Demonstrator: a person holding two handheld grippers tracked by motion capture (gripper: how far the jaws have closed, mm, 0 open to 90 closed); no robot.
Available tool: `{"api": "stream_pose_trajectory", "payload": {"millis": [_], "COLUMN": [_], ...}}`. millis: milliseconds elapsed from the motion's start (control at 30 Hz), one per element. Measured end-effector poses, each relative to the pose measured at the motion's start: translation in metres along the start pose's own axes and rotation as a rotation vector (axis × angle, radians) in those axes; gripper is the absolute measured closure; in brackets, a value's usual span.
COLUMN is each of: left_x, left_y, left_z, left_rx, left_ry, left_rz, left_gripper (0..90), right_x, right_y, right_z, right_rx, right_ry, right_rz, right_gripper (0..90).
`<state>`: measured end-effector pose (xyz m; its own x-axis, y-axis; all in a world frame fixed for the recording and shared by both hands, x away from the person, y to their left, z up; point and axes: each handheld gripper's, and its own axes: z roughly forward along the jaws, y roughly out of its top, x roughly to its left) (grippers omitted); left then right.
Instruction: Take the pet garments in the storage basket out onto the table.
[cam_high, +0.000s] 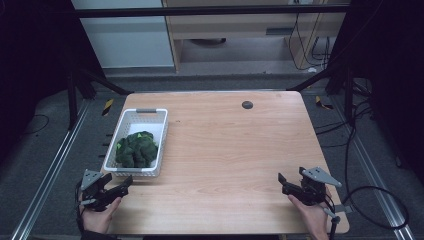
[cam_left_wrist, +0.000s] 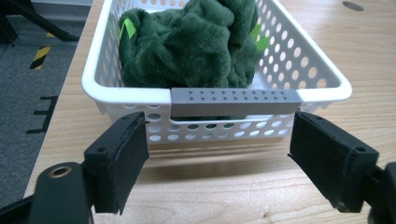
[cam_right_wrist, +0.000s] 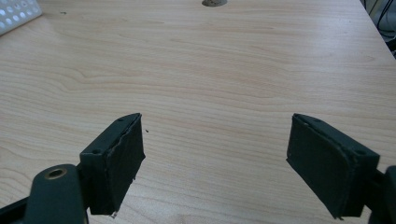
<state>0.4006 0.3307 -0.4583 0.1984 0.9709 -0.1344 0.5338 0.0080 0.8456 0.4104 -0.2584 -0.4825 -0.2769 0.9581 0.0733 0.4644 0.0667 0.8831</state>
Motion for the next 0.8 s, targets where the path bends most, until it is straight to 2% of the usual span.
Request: {"api": "stream_pose_trajectory", "payload": {"millis": [333, 800], "left_x": [-0.001, 0.002], "left_y": [0.01, 0.034], "left_z": [-0.007, -0.022], "left_rx": [-0.023, -0.07], "left_ry": [-0.013, -0.029], "left_rz": [0.002, 0.014], "left_gripper": [17.4, 17.2], "right_x": [0.002, 0.002], "right_y": [0.0, 0.001], "right_z": [0.001, 0.003], "right_rx": [0.004, 0.007], "right_ry": [-0.001, -0.002], "right_rz": [-0.01, -0.017], "right_gripper": [18.9, 18.7]}}
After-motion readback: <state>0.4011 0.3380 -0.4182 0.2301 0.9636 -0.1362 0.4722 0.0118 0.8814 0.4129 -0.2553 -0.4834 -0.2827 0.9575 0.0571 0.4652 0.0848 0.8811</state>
